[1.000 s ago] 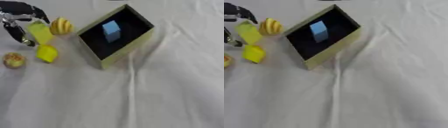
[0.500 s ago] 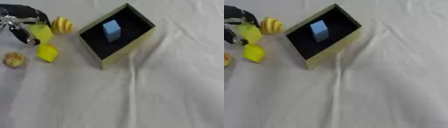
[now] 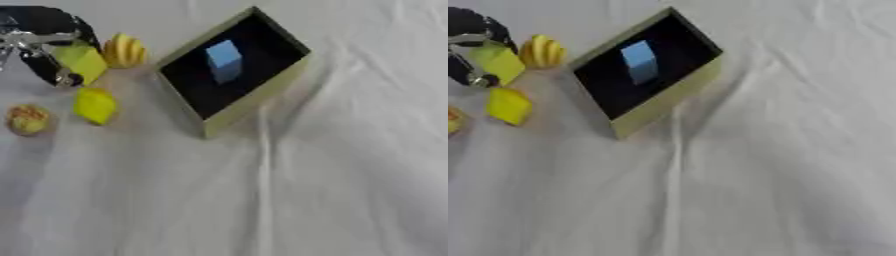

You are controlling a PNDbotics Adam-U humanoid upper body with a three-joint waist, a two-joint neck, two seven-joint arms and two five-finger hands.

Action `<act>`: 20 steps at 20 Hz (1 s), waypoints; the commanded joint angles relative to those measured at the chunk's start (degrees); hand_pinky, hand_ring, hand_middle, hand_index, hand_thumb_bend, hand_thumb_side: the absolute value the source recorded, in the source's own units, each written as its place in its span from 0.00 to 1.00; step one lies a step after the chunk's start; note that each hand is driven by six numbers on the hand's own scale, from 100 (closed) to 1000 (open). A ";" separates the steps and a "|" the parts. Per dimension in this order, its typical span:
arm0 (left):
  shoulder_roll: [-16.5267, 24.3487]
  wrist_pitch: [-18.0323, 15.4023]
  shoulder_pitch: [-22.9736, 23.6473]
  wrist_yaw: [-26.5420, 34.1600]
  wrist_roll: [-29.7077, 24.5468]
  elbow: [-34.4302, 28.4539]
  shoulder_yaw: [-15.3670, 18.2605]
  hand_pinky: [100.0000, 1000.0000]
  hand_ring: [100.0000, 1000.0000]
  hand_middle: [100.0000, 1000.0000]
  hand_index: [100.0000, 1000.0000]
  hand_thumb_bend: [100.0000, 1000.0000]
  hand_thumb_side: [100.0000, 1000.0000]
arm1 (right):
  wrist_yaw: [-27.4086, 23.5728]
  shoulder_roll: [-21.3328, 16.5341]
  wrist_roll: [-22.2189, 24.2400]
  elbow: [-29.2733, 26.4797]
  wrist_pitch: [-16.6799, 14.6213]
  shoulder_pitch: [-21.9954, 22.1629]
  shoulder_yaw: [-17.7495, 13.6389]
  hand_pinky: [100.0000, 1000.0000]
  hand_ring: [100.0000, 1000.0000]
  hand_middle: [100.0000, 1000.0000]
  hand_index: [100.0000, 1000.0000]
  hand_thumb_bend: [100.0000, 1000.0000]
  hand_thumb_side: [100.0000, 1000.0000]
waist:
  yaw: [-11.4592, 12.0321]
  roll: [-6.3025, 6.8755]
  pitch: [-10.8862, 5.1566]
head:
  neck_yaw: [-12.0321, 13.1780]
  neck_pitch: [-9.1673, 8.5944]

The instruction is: Pick up objects on the table and place them in the box.

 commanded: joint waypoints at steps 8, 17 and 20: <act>3.73 0.96 -0.96 4.63 0.26 -10.44 0.38 0.67 0.47 0.53 0.63 0.03 0.00 | -0.31 -1.63 -0.36 -0.88 -0.11 0.22 -0.67 0.83 0.75 0.58 0.70 0.00 0.40 | 0.11 0.54 -2.51 | -0.60 0.37; 3.10 1.63 -2.71 15.77 -5.93 -21.06 -1.47 0.66 0.46 0.53 0.64 0.03 0.00 | -0.69 -2.40 -0.60 -0.88 -0.05 0.22 -0.47 0.83 0.75 0.58 0.70 0.00 0.39 | -0.04 1.33 -3.64 | -1.49 1.57; 1.86 1.87 -3.68 18.92 -8.27 -23.64 -2.78 0.66 0.46 0.52 0.64 0.03 0.00 | -1.16 -2.66 -0.52 -0.88 0.02 -0.27 -0.28 0.83 0.75 0.58 0.70 0.00 0.39 | -0.26 1.59 -4.04 | -1.61 2.02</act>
